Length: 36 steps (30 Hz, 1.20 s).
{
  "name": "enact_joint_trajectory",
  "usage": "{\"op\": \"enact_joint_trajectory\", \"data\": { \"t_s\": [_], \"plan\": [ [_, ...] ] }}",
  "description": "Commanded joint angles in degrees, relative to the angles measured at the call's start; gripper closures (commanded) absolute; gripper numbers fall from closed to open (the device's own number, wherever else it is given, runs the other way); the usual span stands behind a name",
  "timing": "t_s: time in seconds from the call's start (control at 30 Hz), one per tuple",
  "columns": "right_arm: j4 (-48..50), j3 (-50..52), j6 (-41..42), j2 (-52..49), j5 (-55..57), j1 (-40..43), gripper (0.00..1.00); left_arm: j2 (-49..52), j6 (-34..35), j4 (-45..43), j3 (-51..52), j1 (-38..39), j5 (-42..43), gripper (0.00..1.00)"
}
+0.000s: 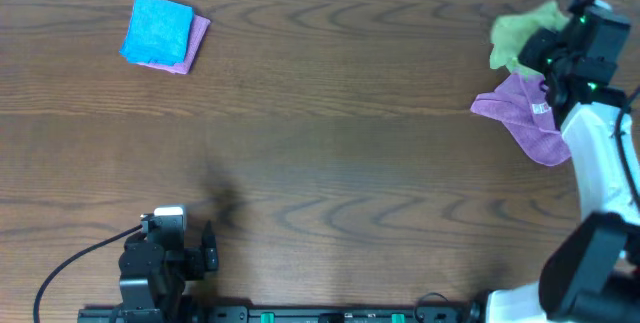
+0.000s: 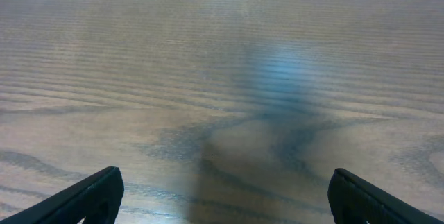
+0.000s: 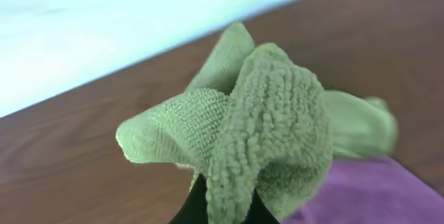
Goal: Fold the cloth
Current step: 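Drag the green cloth left toward table center with the right gripper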
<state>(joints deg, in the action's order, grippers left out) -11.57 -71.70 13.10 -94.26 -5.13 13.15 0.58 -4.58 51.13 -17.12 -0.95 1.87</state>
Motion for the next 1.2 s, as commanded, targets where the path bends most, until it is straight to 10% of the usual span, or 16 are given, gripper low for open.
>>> {"op": "enact_joint_trajectory", "data": {
  "t_s": [0.0, 0.4, 0.77, 1.17],
  "plan": [
    [-1.79, -0.83, -2.03, 0.83, -5.86, -3.72, 0.98, -0.33, -1.44, 1.6, 1.9, 0.33, -1.42, 0.05],
    [-13.18, -0.83, -3.23, 0.59, -14.32, -26.12, 0.94, -0.33, -1.44, 1.62, 1.9, 0.33, -1.42, 0.05],
    [-21.35, -0.83, -0.66, 0.17, -11.39, -43.6, 0.27, -0.33, -1.44, 1.6, 1.9, 0.33, -1.42, 0.05],
    [-27.8, -0.68, 4.57, 0.17, -17.33, -44.37, 0.18, -0.33, -1.44, 1.6, 1.9, 0.33, -1.42, 0.05]
  ]
}}
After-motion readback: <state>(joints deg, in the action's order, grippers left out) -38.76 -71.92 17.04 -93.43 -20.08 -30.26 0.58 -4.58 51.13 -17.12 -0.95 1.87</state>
